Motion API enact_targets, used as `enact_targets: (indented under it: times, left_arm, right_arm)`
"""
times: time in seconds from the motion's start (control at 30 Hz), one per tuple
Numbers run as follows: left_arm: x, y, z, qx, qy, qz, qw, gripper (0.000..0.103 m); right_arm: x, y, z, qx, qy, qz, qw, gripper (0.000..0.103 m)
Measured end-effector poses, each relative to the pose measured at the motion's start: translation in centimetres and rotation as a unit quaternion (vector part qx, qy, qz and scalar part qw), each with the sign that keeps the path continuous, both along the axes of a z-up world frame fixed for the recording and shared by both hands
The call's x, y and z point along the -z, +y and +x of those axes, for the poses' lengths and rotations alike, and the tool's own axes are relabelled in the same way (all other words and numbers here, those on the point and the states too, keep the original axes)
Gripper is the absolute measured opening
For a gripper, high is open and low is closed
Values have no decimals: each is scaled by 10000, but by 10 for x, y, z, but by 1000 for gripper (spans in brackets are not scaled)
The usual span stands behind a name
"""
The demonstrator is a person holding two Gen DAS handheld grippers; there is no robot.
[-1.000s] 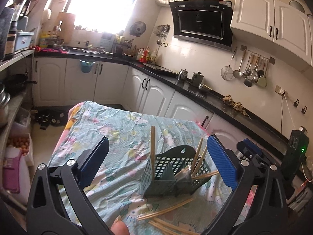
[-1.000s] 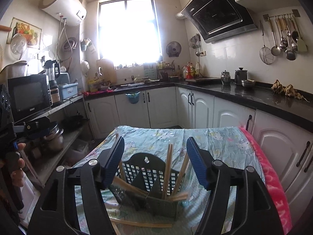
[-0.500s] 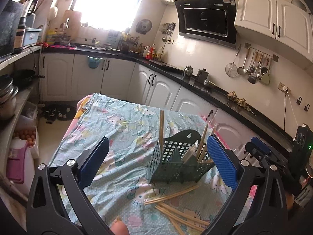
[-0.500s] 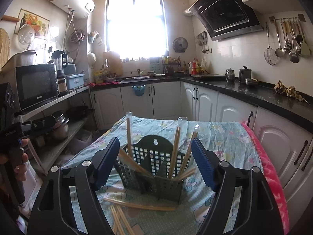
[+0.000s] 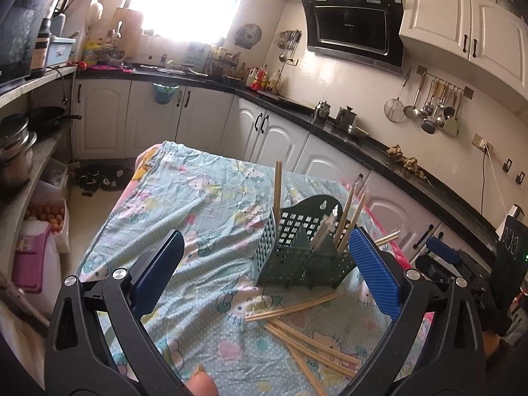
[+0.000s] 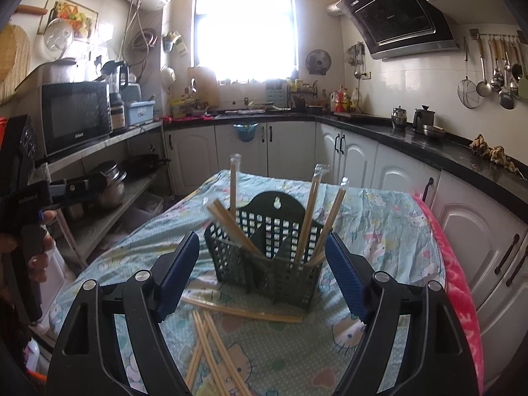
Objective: Organize utensils
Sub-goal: 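Withdraw both open tools from the caddy toward the loose chopsticks, then lower the left tool onto a chopstick and close it while the right tool closes on another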
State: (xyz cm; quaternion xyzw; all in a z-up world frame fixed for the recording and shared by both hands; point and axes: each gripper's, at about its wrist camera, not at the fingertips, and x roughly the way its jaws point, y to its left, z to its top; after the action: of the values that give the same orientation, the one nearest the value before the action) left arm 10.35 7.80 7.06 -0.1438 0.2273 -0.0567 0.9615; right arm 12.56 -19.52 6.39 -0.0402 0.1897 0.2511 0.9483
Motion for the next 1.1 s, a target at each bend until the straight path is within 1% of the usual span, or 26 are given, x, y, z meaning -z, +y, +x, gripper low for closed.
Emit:
enact_targets:
  times: [0.37,0.63,0.93,1.1]
  left_arm:
    - [24,-2,-8,-8,288,145,9995,92]
    - [50,3,-12,-50,589,183,9981,92]
    - [80,14,-7,-98,979,94,9951,92]
    - [94,22,-2,-123,1174,-125,9929,92]
  right_arm:
    - [26,17,-18,-336,251,-344,9985,76]
    - [52,45,-24,-704,449,-684,9942,76]
    - [79,70,-27,-982,660,-1054,9874,76]
    - [93,80,-25,-1081,792,-1236,9833,76]
